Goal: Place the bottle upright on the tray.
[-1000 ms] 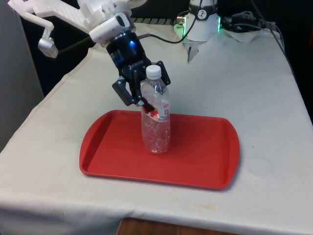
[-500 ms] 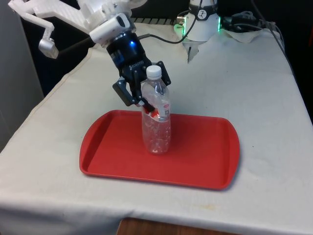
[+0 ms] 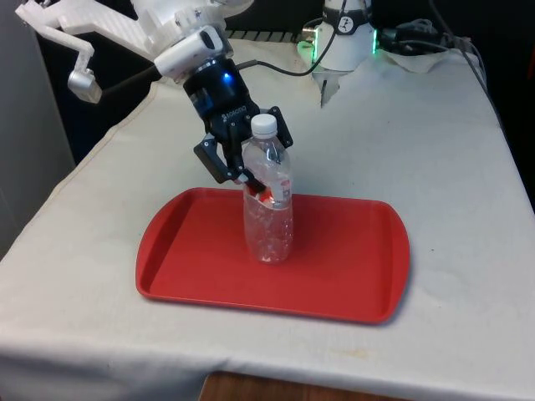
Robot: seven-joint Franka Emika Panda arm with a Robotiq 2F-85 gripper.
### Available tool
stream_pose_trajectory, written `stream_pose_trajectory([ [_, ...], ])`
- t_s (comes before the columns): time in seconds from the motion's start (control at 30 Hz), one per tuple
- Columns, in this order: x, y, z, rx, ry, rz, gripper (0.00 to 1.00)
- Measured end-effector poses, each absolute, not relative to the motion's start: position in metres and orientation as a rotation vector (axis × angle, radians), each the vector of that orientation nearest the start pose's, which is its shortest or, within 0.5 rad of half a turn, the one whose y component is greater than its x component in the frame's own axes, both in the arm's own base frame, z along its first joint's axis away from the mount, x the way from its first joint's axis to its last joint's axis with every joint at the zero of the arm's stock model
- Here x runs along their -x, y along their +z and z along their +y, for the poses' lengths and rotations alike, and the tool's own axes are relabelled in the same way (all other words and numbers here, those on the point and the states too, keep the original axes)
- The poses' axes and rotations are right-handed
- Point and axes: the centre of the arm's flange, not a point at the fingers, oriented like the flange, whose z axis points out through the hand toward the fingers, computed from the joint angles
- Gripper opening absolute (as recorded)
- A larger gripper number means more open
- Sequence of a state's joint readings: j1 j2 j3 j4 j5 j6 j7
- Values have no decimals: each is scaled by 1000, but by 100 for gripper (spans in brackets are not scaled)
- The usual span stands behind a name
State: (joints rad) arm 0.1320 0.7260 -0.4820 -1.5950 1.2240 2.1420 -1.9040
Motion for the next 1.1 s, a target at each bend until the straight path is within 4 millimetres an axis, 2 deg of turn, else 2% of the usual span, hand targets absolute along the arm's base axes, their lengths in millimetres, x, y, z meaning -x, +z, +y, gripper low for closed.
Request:
stream_pose_trajectory([
  [0.13, -684, 246, -154, 2422, -839, -1201, 33],
  [0.23, -684, 246, -154, 2421, -839, -1201, 38],
  [0.3, -684, 247, -154, 2421, -842, -1201, 51],
  [0.57, -684, 246, -154, 2421, -841, -1200, 92],
  [0.63, -684, 246, -154, 2421, -841, -1200, 99],
  [1.1, -684, 246, -154, 2419, -841, -1200, 100],
])
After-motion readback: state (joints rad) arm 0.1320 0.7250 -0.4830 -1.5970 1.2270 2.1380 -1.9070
